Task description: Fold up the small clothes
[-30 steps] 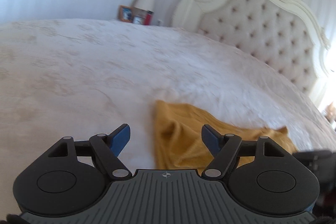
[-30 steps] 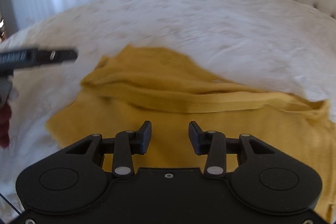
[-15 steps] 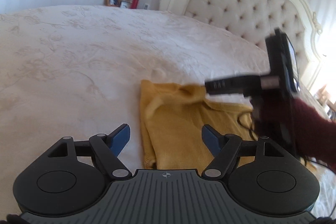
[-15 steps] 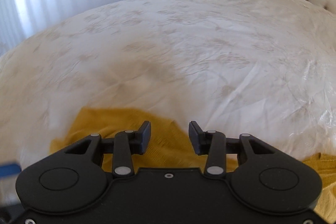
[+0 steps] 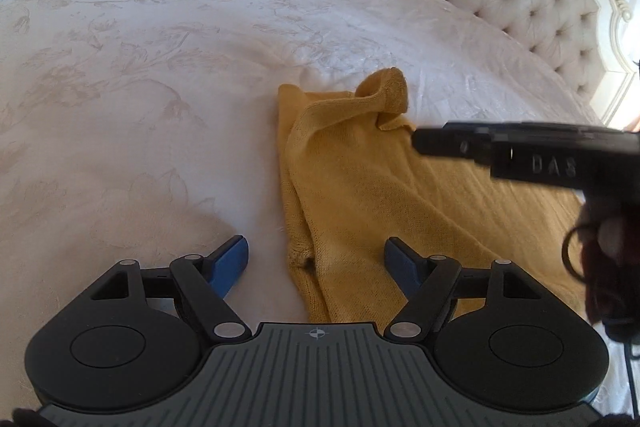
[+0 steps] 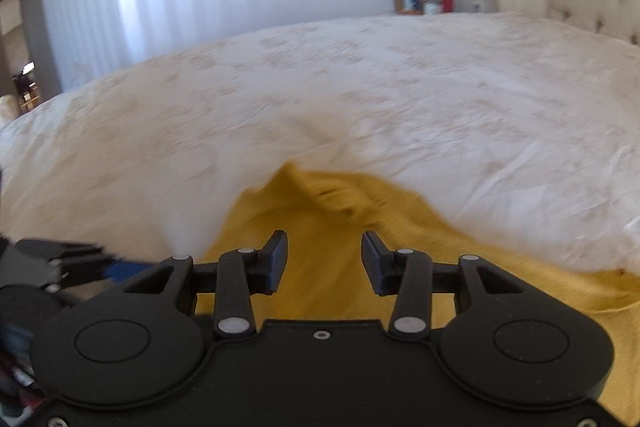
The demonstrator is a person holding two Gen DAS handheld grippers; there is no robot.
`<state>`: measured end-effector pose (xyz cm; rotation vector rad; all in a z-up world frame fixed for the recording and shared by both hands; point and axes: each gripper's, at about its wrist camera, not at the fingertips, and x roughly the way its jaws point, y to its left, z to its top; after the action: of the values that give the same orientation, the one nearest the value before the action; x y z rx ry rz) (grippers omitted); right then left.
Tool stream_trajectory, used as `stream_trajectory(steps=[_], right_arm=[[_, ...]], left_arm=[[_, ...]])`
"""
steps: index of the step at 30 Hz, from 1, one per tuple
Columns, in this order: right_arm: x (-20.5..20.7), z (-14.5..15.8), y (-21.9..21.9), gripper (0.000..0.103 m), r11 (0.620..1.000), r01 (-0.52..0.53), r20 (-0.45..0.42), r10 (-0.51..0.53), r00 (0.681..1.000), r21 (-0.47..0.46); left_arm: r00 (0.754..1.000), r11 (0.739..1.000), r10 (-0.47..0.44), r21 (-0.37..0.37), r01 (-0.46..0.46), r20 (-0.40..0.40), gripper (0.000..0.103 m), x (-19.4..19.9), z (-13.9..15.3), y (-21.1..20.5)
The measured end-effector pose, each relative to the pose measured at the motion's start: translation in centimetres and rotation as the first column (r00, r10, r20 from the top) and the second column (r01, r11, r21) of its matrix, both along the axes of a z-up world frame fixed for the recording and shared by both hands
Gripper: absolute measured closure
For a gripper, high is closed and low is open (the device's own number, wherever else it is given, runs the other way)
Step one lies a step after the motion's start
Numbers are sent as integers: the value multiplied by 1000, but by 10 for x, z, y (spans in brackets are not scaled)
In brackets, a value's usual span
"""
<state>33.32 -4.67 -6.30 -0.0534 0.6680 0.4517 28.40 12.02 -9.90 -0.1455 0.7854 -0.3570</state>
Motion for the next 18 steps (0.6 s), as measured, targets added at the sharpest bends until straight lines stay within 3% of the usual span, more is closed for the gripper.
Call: stream_trajectory(steps=[4, 7, 10, 14, 18], right_arm=[[34, -12, 27, 52, 998, -52, -66, 51, 997, -28], [80, -20, 35, 53, 1000, 5, -133, -5, 991, 4], [102, -19, 33, 53, 994, 89, -81, -93, 992, -58], [87, 0, -9, 53, 983, 182, -2, -182, 983, 7], [48, 13, -84, 51, 957, 286, 20, -287, 958, 47]], left_arm=[[1000, 1000, -2, 2, 2, 1, 29, 0, 0, 0], [1000, 1000, -8, 6, 8, 5, 28, 2, -1, 0], [1000, 1000, -17, 8, 17, 13, 27, 1, -4, 0], [1000, 1000, -17, -2, 17, 12, 26, 1, -4, 0], [1000, 1000, -14, -15, 14, 17, 25, -1, -1, 2]])
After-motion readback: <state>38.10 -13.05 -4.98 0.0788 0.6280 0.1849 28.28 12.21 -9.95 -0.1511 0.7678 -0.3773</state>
